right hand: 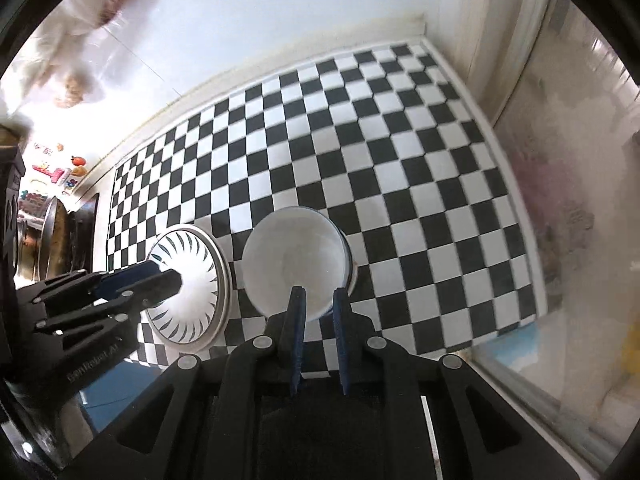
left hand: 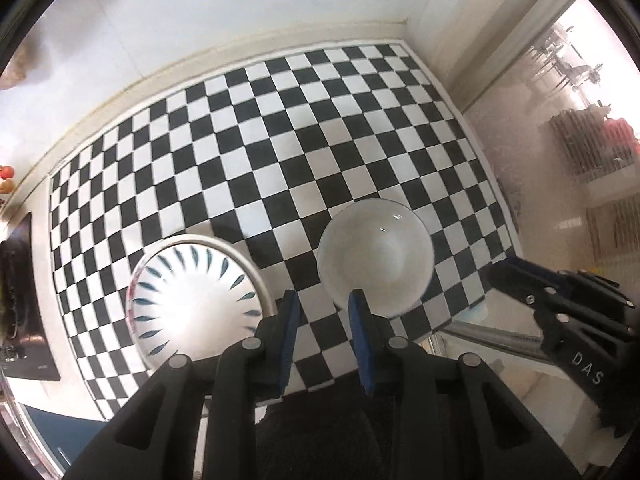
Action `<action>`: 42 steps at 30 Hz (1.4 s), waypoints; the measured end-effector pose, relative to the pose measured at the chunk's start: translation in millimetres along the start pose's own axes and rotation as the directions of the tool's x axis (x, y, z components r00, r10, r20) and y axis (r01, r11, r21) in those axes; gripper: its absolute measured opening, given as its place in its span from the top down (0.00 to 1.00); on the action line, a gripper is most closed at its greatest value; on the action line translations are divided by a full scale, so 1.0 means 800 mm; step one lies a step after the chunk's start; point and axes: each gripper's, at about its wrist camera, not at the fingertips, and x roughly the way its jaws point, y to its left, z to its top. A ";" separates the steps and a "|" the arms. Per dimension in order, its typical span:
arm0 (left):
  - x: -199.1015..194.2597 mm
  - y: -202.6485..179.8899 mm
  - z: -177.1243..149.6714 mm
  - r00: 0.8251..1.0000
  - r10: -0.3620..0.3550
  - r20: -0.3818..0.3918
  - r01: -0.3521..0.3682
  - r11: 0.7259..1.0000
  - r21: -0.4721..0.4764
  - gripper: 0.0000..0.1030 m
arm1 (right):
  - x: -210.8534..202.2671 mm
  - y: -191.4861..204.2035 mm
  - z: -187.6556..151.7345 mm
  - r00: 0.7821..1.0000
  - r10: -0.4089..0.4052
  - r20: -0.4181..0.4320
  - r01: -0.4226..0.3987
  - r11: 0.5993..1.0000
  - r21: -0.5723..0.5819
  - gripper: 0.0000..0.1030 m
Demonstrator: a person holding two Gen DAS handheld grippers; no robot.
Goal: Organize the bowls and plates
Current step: 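Open both tools and raise them off the bowl stack, then lower both tools onto opposite rims of the nested bowl stack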
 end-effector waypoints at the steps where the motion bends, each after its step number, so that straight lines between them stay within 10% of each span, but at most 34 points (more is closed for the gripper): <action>1: -0.008 0.001 -0.004 1.000 0.005 0.007 -0.005 1.000 -0.003 0.77 | -0.010 0.003 -0.005 1.000 -0.001 0.013 0.001 1.000 -0.003 0.85; 23: -0.125 -0.019 -0.048 0.993 -0.002 0.120 0.002 1.000 0.000 0.77 | -0.147 0.041 -0.063 0.986 -0.048 0.161 0.062 0.994 -0.085 0.85; 42: -0.033 0.012 -0.016 0.998 -0.014 0.058 0.019 0.995 -0.094 0.77 | -0.059 0.005 -0.017 0.994 -0.039 0.101 0.040 0.999 -0.012 0.85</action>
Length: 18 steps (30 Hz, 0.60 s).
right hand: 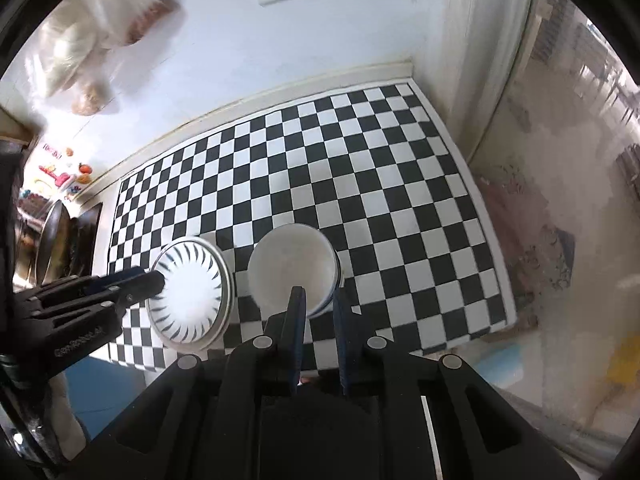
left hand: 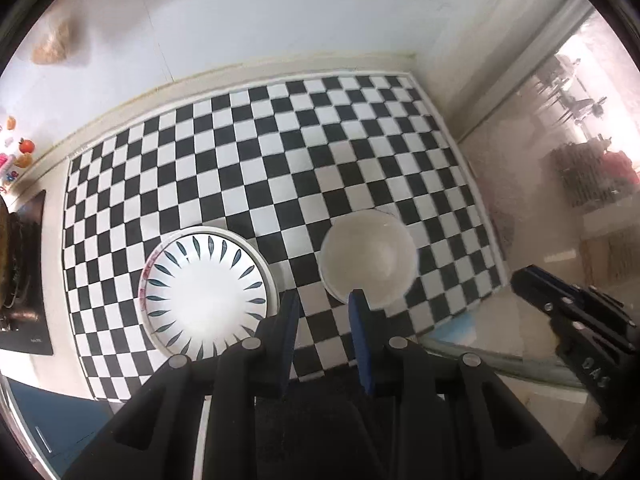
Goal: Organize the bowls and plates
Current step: 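Lower both tools onto opposite rims of the nested bowl stack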
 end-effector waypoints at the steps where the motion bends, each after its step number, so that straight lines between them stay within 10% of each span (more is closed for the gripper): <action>1: 0.011 0.004 0.004 1.000 -0.010 -0.008 0.010 1.000 -0.018 0.77 | 0.009 -0.003 0.003 1.000 -0.003 -0.008 0.003 1.000 0.009 0.85; 18: 0.153 0.014 0.052 0.977 -0.114 -0.181 0.103 0.992 -0.067 0.77 | 0.177 -0.068 0.042 0.980 0.099 -0.175 -0.071 0.985 0.159 0.84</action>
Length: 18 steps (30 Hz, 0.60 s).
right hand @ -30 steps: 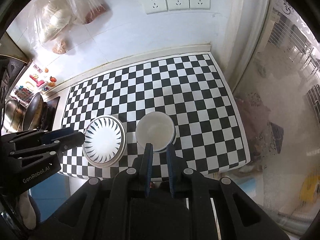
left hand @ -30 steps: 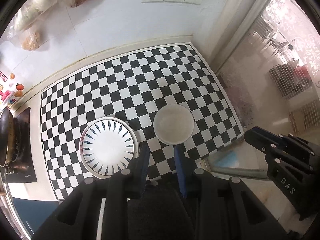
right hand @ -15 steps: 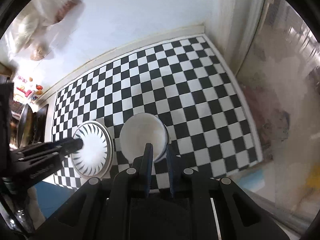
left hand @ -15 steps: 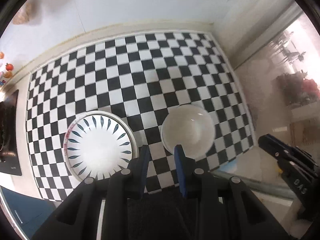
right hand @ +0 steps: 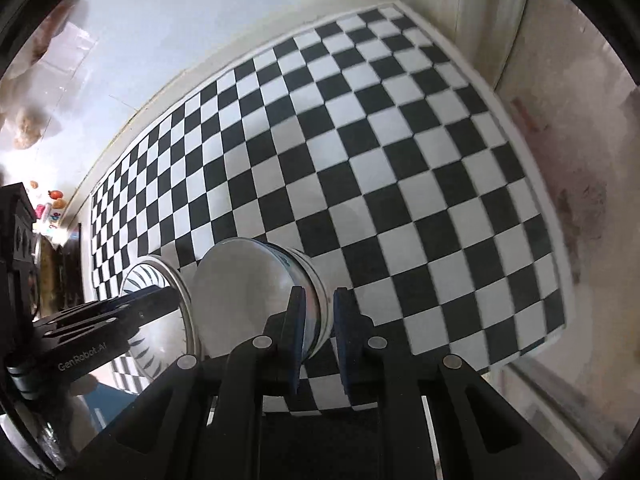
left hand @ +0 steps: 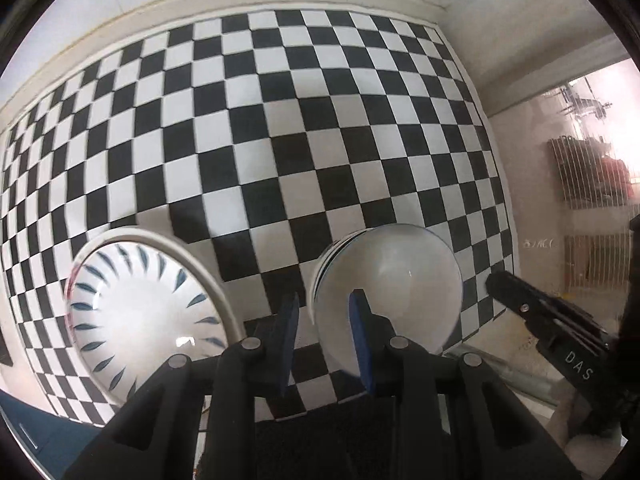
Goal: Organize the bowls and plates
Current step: 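Lower both tools onto opposite rims of the nested bowl stack, then close both tools on the bowl stack rim and lift it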
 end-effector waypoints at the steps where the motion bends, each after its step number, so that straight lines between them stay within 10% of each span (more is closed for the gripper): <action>1: 0.004 0.000 0.002 1.000 -0.007 -0.005 0.007 1.000 -0.001 0.77 | 0.005 -0.003 0.001 1.000 0.010 -0.011 -0.010 1.000 0.010 0.83; 6: 0.027 0.001 0.012 0.998 -0.041 -0.045 0.040 0.999 -0.011 0.74 | 0.028 -0.004 0.006 0.997 0.051 -0.055 -0.050 0.999 0.022 0.37; 18: 0.088 0.011 0.029 0.989 -0.073 -0.130 0.068 0.997 -0.045 0.73 | 0.106 -0.011 0.005 0.983 0.053 -0.175 -0.050 0.998 0.025 0.37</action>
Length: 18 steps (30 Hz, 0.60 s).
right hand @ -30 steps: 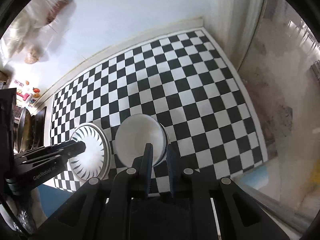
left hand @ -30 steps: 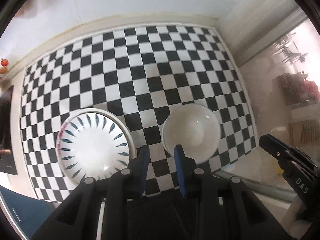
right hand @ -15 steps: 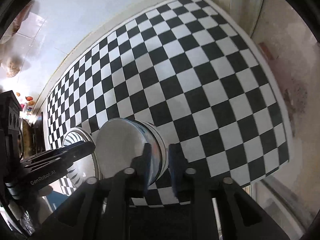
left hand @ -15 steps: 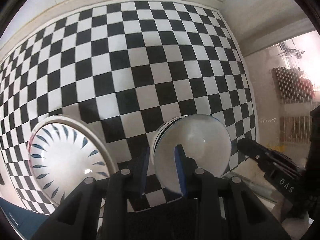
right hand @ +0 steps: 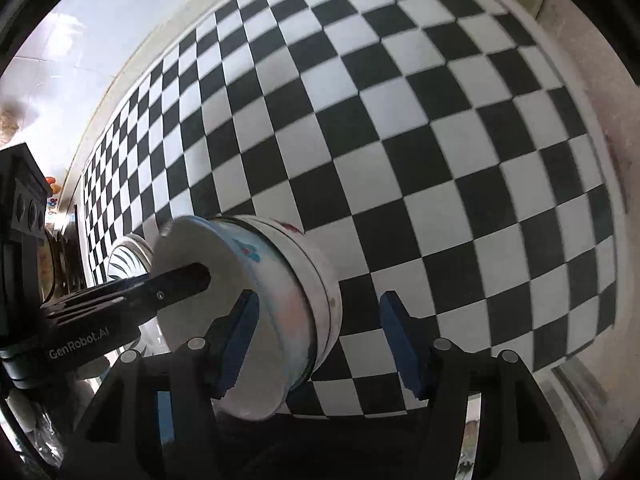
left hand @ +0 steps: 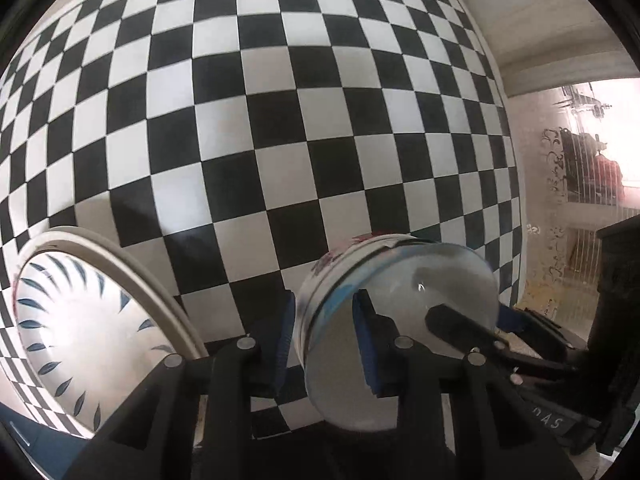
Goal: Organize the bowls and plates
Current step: 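Close both tools on the bowl stack rim and lift it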
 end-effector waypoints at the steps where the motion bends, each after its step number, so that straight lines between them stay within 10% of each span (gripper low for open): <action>1: 0.004 0.000 0.001 1.000 0.000 -0.005 0.000 1.000 0.000 0.73 | 0.007 -0.002 0.000 1.000 0.001 -0.011 -0.001 1.000 0.004 0.37; 18: 0.035 -0.004 0.019 0.997 -0.051 -0.050 0.051 0.999 -0.005 0.57 | 0.066 -0.012 0.007 0.990 0.098 -0.097 -0.098 0.995 0.011 0.37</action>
